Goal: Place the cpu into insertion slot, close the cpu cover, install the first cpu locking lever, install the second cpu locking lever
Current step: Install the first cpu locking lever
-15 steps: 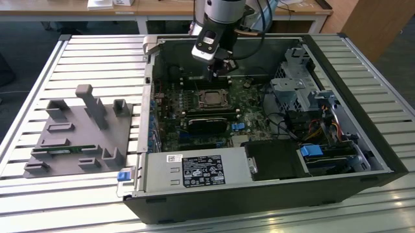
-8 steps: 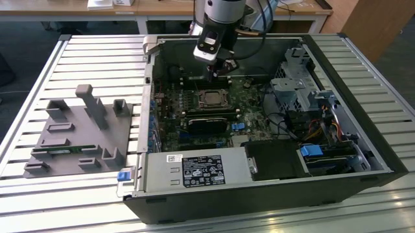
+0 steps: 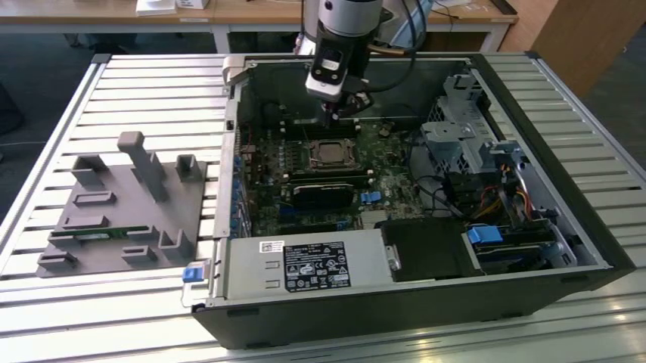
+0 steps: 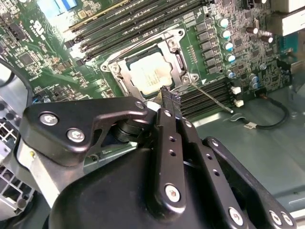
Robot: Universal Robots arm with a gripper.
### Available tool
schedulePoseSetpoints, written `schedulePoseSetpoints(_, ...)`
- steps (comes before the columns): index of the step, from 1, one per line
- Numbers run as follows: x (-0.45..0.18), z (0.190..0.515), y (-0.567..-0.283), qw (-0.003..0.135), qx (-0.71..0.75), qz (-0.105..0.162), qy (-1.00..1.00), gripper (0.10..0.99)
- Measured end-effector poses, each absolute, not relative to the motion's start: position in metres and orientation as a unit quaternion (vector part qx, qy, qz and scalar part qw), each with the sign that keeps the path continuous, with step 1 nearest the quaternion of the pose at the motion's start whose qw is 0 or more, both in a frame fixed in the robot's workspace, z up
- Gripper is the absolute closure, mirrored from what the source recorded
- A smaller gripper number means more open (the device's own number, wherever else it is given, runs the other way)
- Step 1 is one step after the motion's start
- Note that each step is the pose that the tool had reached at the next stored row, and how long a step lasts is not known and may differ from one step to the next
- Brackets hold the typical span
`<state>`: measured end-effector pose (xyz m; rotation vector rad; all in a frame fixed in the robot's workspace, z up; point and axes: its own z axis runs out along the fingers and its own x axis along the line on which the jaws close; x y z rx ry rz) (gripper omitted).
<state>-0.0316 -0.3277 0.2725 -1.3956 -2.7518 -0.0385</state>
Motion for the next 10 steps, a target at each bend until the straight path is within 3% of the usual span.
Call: schedulePoseSetpoints(10,-0.0316,0.2725,-0.3278,0.028,-0.426,-0.012,-0.904,0.98)
